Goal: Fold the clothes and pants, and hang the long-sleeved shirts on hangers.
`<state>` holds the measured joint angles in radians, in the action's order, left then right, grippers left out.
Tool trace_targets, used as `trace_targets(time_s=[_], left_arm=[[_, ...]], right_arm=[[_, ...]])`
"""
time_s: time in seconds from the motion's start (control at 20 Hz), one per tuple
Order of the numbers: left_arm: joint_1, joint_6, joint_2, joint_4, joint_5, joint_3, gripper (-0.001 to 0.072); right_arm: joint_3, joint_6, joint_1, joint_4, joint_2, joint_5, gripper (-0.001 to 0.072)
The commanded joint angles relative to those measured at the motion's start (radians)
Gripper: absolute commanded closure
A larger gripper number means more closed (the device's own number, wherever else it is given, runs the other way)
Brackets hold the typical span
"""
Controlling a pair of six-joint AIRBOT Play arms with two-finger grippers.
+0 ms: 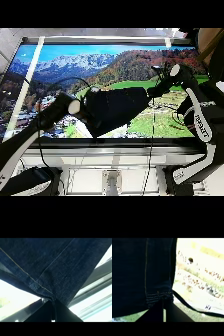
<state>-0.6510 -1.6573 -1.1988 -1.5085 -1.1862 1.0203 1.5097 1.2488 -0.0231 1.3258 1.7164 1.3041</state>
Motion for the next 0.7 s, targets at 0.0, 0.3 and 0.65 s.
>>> trace_targets(time_s=[0.0, 0.3, 0.65], left_arm=[[-0.048, -0.094, -0.002, -0.051, 0.052, -0.086, 0.0690], [-0.048, -0.093, -0.052, 0.048, 0.060, -0.087, 0.0645], [-0.022, -0.094, 0.061, 0.118, 0.058, -0.059, 0.0126]], right_arm=[[-0.060, -0.001, -0.005, 0.040, 0.001, -0.046, 0.0698], [-0.070, 0.025, -0.005, 0.020, 0.001, -0.090, 0.0691], [0.092, 0.023, 0.017, 0.031, -0.002, 0.192, 0.0366]])
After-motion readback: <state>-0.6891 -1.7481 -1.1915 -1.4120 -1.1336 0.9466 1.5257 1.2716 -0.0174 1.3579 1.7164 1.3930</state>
